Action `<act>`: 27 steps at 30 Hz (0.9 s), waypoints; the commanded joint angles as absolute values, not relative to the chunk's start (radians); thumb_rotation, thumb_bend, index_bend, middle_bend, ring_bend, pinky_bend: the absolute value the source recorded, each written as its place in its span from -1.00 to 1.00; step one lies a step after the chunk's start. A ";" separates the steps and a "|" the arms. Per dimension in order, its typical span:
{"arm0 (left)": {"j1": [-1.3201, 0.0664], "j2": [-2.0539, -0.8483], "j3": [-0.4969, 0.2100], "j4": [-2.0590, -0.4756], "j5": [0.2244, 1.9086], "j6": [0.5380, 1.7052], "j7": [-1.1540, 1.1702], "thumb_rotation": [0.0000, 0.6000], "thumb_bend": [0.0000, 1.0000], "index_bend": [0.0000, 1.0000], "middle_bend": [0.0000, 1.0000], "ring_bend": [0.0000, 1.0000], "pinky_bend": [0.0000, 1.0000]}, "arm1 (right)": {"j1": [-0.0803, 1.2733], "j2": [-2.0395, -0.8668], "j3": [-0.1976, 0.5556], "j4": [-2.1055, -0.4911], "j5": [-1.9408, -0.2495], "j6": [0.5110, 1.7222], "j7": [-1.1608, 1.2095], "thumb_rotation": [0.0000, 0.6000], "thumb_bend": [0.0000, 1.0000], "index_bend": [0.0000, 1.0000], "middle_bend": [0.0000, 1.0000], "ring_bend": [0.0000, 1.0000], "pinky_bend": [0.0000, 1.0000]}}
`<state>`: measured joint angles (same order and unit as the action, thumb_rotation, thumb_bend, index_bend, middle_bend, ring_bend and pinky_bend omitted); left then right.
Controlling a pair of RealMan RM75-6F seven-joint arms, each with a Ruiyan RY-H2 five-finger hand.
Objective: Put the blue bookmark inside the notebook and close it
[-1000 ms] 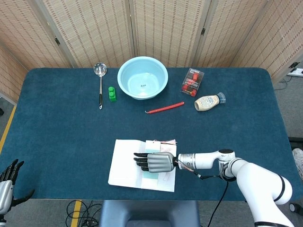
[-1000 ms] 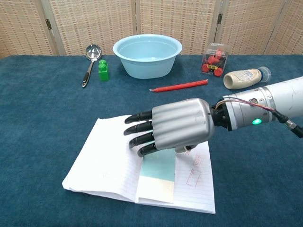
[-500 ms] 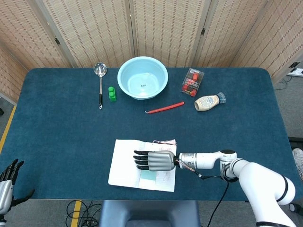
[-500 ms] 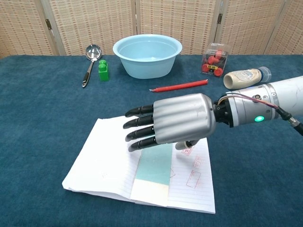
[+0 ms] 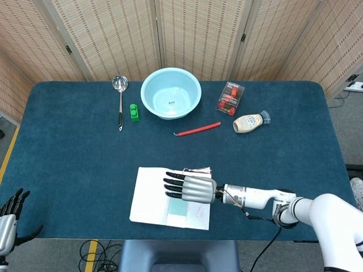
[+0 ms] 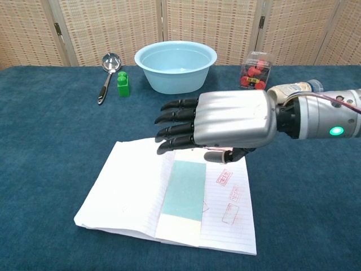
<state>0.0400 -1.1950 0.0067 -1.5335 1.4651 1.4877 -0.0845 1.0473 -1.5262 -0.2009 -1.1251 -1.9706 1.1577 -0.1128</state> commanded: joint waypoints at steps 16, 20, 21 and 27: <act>-0.122 -1.221 -0.004 -1.437 1.640 1.406 -0.177 1.00 -0.52 -0.74 -0.92 -0.81 -0.67 | 0.732 -1.248 -0.121 -1.463 -1.633 1.214 -0.382 1.00 -0.11 -0.66 -0.71 -0.95 -1.00; -0.181 -1.248 -0.003 -1.400 1.703 1.389 -0.195 1.00 -0.52 -0.72 -0.92 -0.81 -0.67 | 0.642 -1.209 -0.120 -1.515 -1.570 1.265 -0.410 1.00 -0.29 -0.66 -0.71 -0.95 -1.00; -0.194 -1.254 -0.002 -1.392 1.715 1.385 -0.200 1.00 -0.52 -0.72 -0.92 -0.81 -0.67 | 0.623 -1.202 -0.119 -1.524 -1.558 1.277 -0.410 1.00 -0.35 -0.66 -0.71 -0.95 -1.00; -0.276 -1.297 0.020 -1.343 1.805 1.348 -0.188 1.00 -0.52 -0.72 -0.92 -0.81 -0.67 | 0.512 -1.174 -0.110 -1.533 -1.517 1.368 -0.372 1.00 -0.46 -0.66 -0.71 -0.95 -1.00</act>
<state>-0.2569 -1.2822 0.0115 -1.3574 1.7855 1.3622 -0.1943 0.5447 -1.1872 -0.1147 -1.5286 -1.5344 1.3419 -0.3884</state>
